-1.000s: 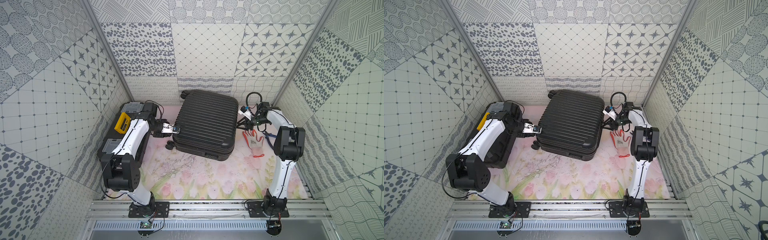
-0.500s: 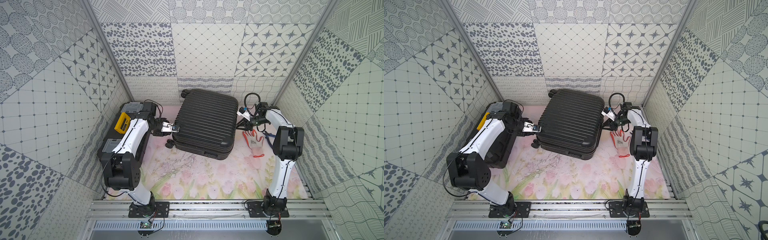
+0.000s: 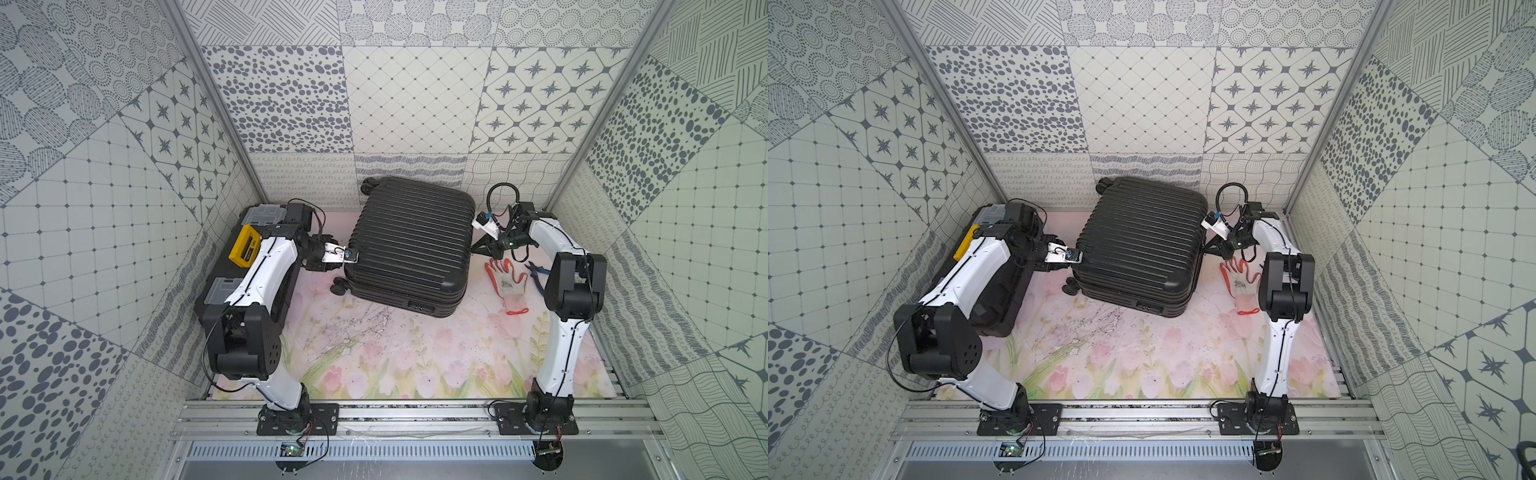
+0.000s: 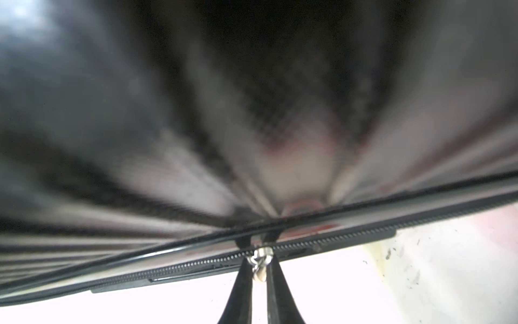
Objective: Close the suitcase zippers
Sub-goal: Zip the zipper on the suitcase.
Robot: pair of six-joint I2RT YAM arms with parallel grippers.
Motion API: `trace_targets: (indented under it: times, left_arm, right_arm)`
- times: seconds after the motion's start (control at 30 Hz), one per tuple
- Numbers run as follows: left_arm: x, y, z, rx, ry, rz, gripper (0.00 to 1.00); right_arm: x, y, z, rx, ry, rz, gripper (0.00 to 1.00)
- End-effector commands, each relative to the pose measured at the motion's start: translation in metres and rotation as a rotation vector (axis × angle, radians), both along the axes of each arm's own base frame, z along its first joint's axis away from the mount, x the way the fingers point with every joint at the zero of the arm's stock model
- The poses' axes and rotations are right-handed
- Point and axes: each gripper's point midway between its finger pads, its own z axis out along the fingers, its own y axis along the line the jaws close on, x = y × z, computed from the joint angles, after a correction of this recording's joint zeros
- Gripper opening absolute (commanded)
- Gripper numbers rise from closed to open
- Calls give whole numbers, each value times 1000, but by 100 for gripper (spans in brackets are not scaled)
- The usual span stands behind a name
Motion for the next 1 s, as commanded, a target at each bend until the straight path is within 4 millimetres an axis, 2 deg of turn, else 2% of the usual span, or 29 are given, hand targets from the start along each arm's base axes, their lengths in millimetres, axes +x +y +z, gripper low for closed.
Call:
trace_targets:
  times: [0.0,0.13,0.3,0.4,0.57,0.7,0.97]
  left_arm:
    - [11,20,-20,43,54,155,8]
    - [13,19,-16,19,60,193,4]
    - [15,15,-9,-41,82,258,0]
    - [18,10,-1,-108,103,324,1]
    - [16,4,4,-155,147,415,0]
    - [12,0,7,-172,173,469,1]
    - [5,-3,-1,-193,222,535,1]
  right_arm:
    - [-4,12,-9,4,34,5,7]
    - [-8,11,-9,-4,39,-30,2]
    - [-29,4,-11,-41,25,-113,1]
    - [-48,10,-8,-50,-5,-137,1]
    - [-80,31,-8,-36,-15,-139,1]
    - [-105,44,3,-9,-31,-129,1]
    - [-158,56,19,42,-37,-120,1]
